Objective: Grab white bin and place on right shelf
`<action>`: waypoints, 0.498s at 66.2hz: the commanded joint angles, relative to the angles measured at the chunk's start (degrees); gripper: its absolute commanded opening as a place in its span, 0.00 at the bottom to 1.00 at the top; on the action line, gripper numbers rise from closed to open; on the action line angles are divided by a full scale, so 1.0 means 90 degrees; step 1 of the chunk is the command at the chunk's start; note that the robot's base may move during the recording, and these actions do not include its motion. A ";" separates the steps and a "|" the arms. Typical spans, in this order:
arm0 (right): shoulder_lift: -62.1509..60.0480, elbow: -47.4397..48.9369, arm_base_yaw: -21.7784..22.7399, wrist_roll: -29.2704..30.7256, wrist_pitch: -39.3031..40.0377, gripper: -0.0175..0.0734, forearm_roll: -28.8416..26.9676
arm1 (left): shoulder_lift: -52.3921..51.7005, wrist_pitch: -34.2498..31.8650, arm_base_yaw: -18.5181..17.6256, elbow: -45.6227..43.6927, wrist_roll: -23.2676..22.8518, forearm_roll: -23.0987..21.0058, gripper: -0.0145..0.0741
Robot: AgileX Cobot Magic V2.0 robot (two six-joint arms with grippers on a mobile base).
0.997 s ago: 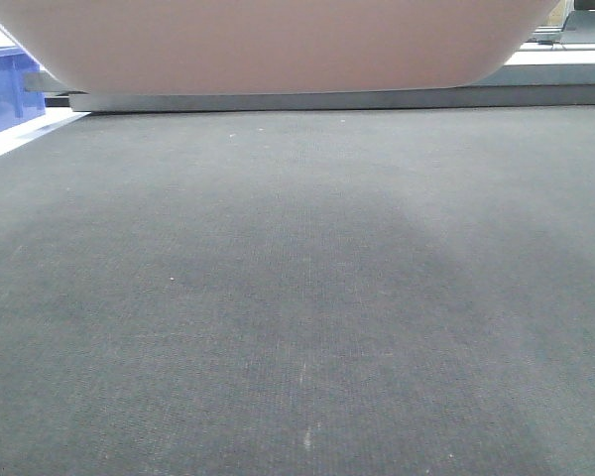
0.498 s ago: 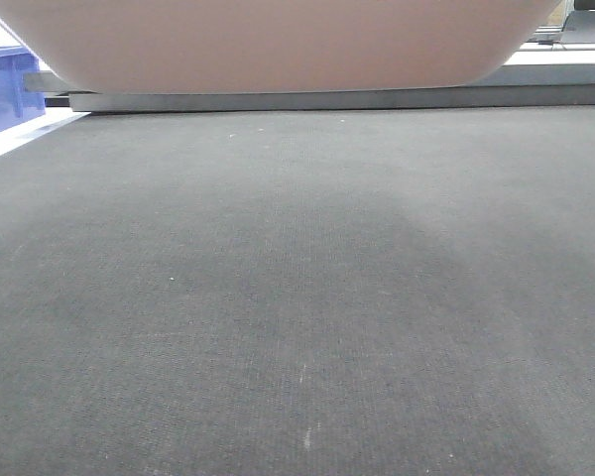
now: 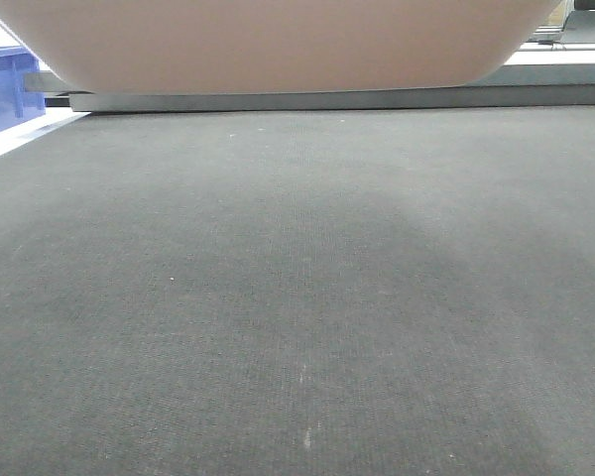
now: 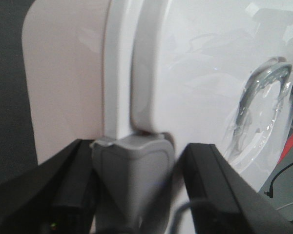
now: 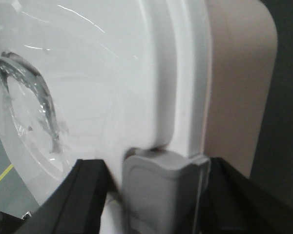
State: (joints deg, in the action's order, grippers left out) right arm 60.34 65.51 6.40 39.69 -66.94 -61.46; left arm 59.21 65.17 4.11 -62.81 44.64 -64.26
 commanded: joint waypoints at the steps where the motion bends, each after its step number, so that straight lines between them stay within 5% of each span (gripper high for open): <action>1: -0.0140 0.0236 -0.0101 0.0053 -0.0648 0.56 -0.1174 | -0.0137 0.0201 -0.0110 -0.0215 0.0092 -0.0881 0.39; 33: -0.0140 0.0236 -0.0101 0.0053 -0.0628 0.57 -0.1174 | -0.0137 0.0172 -0.0110 -0.0215 0.0092 -0.0808 0.39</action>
State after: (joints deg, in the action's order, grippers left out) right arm 60.34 65.51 6.40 39.83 -66.94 -61.46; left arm 59.21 65.17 4.11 -62.81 44.64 -63.50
